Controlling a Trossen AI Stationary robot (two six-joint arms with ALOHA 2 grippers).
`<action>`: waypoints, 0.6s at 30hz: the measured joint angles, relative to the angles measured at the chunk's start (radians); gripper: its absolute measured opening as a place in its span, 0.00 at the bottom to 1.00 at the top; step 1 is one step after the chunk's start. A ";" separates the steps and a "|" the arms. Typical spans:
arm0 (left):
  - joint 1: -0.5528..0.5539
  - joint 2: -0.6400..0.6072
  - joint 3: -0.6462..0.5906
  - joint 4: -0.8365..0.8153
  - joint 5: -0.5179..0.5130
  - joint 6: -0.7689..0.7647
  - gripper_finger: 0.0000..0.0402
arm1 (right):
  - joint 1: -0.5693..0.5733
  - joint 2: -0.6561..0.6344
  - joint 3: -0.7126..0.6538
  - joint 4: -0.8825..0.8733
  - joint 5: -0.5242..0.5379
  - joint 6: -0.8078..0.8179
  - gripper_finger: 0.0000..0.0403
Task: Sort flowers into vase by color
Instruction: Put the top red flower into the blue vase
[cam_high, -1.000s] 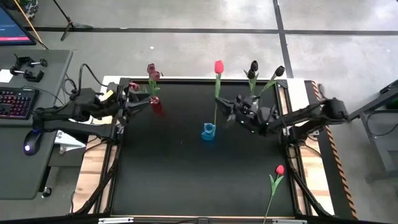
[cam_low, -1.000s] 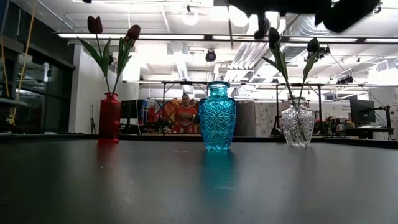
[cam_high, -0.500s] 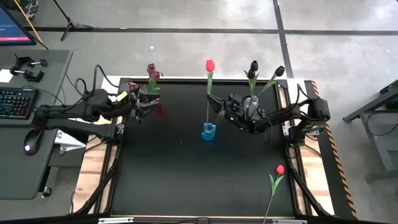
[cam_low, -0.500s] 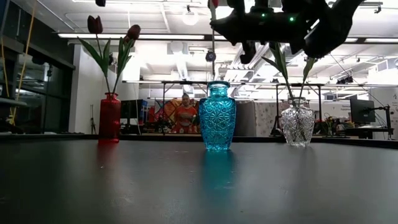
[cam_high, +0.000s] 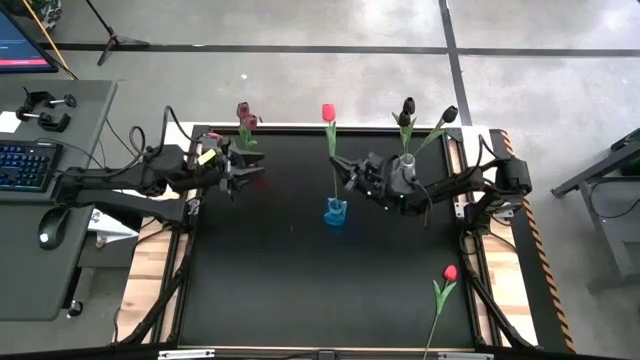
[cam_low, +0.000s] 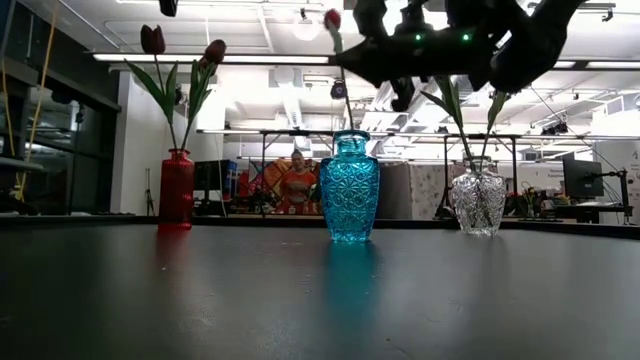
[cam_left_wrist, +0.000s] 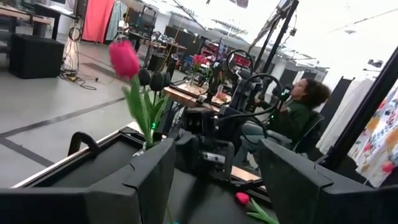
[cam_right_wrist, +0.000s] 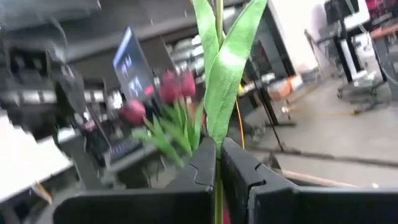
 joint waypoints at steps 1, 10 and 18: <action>0.000 0.004 0.000 0.000 0.000 0.004 0.53 | 0.006 0.000 0.001 -0.027 0.000 0.005 0.00; 0.000 0.023 0.000 -0.001 0.000 0.039 0.53 | 0.061 0.000 0.001 -0.078 0.036 -0.128 0.02; 0.000 0.025 0.000 -0.008 0.004 0.032 0.53 | 0.098 -0.003 0.001 -0.091 0.037 -0.123 0.24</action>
